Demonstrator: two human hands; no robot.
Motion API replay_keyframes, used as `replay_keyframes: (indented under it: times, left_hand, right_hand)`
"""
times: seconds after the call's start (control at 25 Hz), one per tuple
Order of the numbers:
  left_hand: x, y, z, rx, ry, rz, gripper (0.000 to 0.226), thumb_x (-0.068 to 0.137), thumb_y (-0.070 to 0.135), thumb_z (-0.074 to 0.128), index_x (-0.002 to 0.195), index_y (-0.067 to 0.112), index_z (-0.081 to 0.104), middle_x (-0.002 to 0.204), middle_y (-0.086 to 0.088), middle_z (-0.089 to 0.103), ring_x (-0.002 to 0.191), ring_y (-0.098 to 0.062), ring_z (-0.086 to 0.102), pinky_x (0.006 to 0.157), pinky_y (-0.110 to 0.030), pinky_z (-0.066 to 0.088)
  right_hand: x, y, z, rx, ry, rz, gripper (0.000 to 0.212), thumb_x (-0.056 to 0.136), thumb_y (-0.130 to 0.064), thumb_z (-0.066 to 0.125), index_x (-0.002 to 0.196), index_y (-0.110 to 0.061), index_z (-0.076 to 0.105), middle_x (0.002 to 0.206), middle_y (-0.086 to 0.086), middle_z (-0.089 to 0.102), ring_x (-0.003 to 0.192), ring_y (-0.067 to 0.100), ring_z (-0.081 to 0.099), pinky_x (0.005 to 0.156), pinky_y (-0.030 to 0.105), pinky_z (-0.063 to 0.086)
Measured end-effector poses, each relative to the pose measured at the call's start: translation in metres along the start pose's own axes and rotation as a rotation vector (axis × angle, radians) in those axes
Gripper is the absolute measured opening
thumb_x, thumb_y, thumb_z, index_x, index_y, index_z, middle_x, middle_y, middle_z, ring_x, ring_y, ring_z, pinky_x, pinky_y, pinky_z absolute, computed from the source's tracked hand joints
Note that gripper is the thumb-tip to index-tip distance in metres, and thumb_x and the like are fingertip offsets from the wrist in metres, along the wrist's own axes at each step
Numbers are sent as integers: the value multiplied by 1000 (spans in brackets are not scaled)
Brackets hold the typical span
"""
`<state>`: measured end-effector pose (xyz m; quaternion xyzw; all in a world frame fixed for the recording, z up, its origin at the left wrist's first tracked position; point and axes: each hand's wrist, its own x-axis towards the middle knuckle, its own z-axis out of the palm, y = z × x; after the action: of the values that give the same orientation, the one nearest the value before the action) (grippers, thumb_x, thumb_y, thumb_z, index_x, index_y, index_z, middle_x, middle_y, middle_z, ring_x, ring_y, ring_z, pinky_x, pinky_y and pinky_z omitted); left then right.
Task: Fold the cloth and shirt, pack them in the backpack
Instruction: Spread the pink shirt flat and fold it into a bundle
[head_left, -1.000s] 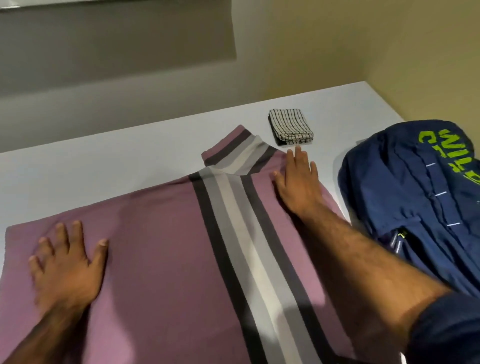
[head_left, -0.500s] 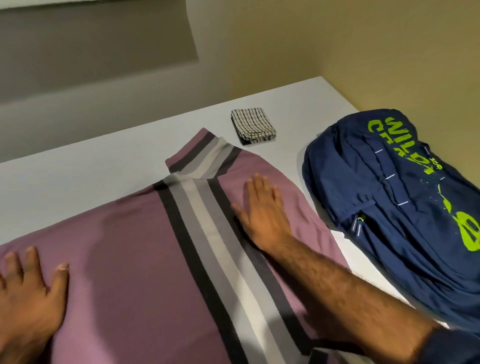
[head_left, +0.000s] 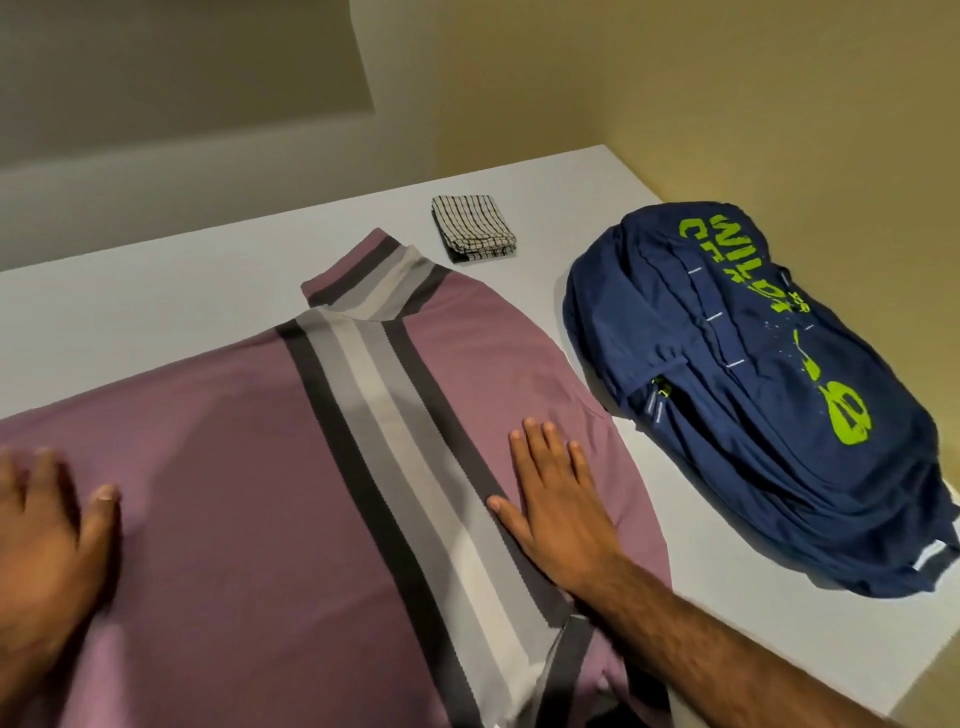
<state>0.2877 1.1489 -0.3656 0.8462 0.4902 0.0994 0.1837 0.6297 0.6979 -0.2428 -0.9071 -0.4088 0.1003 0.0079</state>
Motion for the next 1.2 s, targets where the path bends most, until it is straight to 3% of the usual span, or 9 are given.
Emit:
replay_keyframes:
  times: [0.12, 0.2, 0.32, 0.48, 0.64, 0.72, 0.88, 1.04, 1.2]
  left_hand:
    - [-104, 123, -52, 100, 29, 189, 70, 97, 54, 36, 154, 13, 34, 161, -23, 27, 145, -47, 27, 120, -55, 19]
    - [-166, 127, -58, 215, -54, 265, 75, 96, 58, 31, 155, 11, 37, 163, -20, 29, 147, -45, 27, 119, -58, 20]
    - [-225, 107, -59, 262, -111, 230, 76, 97, 58, 27, 153, 8, 43, 163, -20, 30, 147, -45, 30, 117, -61, 23]
    - [-293, 183, -63, 90, 44, 523, 51, 100, 43, 41, 123, 9, 72, 148, -18, 55, 136, -41, 50, 115, -59, 29]
    - [-347, 298, -30, -3, -101, 727, 38, 100, 39, 46, 97, 18, 77, 133, -7, 67, 132, -32, 53, 116, -59, 32]
    - [-360, 346, -18, 78, -220, 707, 40, 99, 45, 50, 101, 16, 77, 138, -8, 65, 136, -32, 50, 118, -61, 27]
    - [-376, 389, 0, 335, -324, 545, 63, 96, 65, 50, 128, 14, 66, 159, -14, 42, 152, -37, 27, 121, -69, 1]
    - [-380, 381, 14, 266, -164, 514, 25, 80, 28, 82, 97, 13, 71, 140, -16, 60, 142, -41, 44, 116, -70, 19]
    - [-387, 387, 3, 373, -231, 470, 18, 85, 31, 79, 100, 23, 76, 140, -9, 63, 143, -39, 44, 119, -69, 11]
  right_hand:
    - [-17, 27, -13, 115, 75, 50, 64, 106, -52, 32, 158, -15, 30, 167, 6, 20, 154, 24, 18, 125, 43, 14]
    - [-40, 31, -21, 177, 98, -16, 49, 105, -41, 36, 146, -19, 52, 156, 4, 45, 141, 23, 43, 118, 42, 31]
    - [-84, 36, -19, 138, 77, -154, 38, 99, -23, 48, 131, -22, 67, 143, 1, 59, 127, 22, 56, 113, 40, 36]
    - [-143, 49, -18, 305, 237, 169, 21, 94, -25, 67, 112, -19, 76, 134, -2, 65, 119, 19, 59, 108, 41, 46]
    - [-203, 28, -9, 301, 204, 244, 41, 82, -62, 71, 93, -23, 74, 134, -7, 62, 124, 14, 53, 107, 38, 44]
    - [-218, 21, -4, 141, 152, 160, 40, 81, -65, 71, 95, -28, 75, 140, -7, 57, 135, 18, 46, 113, 45, 35]
    - [-218, 33, -7, 19, 124, 203, 23, 89, -34, 74, 111, -28, 75, 149, 0, 52, 145, 26, 34, 123, 52, 18]
    - [-220, 57, -8, 35, 183, 164, 34, 83, -25, 79, 116, -21, 72, 146, 3, 55, 142, 28, 40, 122, 52, 17]
    - [-245, 64, -7, 75, 216, 111, 44, 84, -29, 78, 124, -18, 67, 146, 6, 55, 139, 29, 46, 121, 54, 21]
